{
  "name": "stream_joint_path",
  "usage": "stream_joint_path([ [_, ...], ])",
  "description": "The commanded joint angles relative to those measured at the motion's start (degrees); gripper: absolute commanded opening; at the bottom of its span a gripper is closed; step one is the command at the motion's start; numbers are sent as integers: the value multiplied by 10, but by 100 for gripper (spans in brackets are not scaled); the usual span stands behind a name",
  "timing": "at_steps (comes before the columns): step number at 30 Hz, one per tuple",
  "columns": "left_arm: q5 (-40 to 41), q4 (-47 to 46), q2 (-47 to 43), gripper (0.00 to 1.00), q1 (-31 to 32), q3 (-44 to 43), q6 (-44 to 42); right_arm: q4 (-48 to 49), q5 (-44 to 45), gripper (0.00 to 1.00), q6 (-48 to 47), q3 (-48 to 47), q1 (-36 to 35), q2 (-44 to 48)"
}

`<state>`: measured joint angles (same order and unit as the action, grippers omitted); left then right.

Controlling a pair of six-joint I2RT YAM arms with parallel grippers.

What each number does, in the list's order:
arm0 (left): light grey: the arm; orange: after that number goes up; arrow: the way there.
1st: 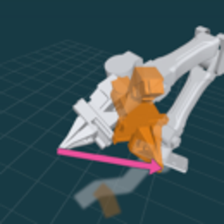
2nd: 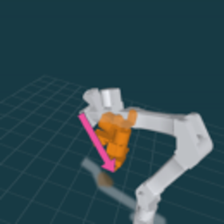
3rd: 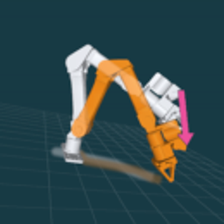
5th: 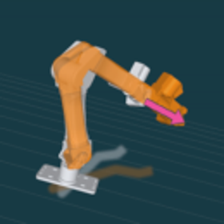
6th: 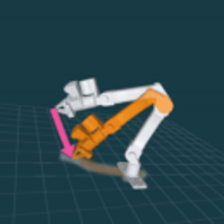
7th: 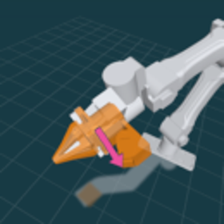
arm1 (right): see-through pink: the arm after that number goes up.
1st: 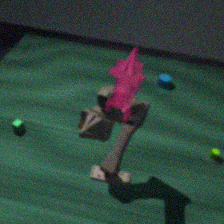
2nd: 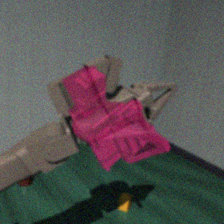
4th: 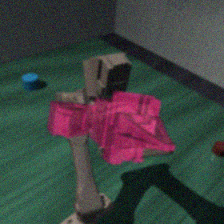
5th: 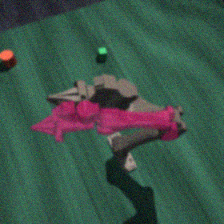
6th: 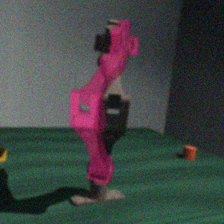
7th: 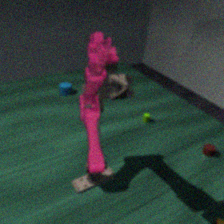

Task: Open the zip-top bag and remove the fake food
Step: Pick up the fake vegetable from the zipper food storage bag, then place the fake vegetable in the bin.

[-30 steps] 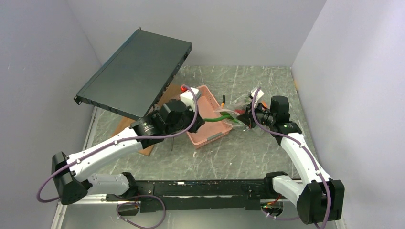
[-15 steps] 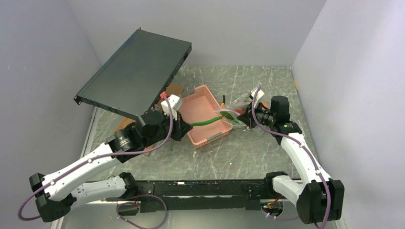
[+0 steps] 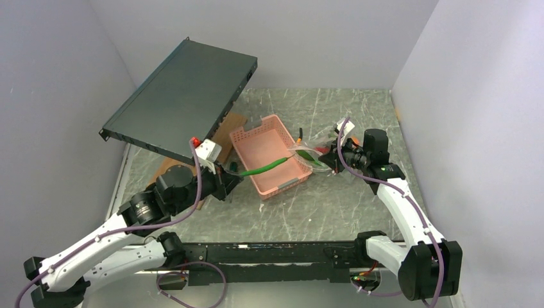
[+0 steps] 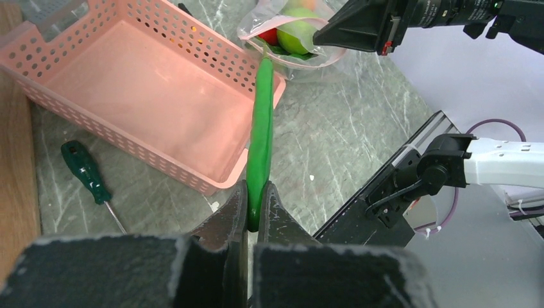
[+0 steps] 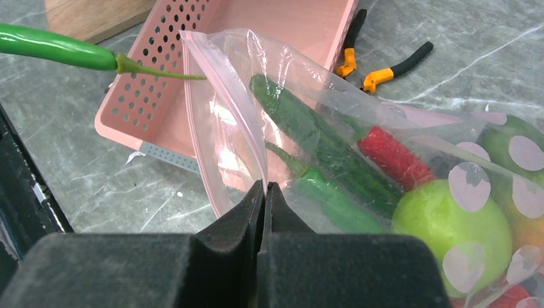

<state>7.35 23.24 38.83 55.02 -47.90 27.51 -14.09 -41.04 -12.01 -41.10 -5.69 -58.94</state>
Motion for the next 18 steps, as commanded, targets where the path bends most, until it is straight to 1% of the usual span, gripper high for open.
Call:
stream_joint_path([
  [1, 25, -2, -35, 0, 3, 16, 12, 0, -8, 0, -11, -19, 3, -1],
  [6, 46, -2, -71, 0, 3, 38, 24, -1, -9, 0, -13, -20, 3, -3],
  [11, 66, 5, -86, 0, 3, 45, 28, -2, -9, 0, -14, -21, 3, -4],
  [14, 79, 2, -82, 0, 3, 48, 37, -2, -9, 0, -15, -21, 3, -5],
  [18, 90, 7, -49, 0, 3, 32, 42, -3, -9, 0, -15, -21, 3, -7],
])
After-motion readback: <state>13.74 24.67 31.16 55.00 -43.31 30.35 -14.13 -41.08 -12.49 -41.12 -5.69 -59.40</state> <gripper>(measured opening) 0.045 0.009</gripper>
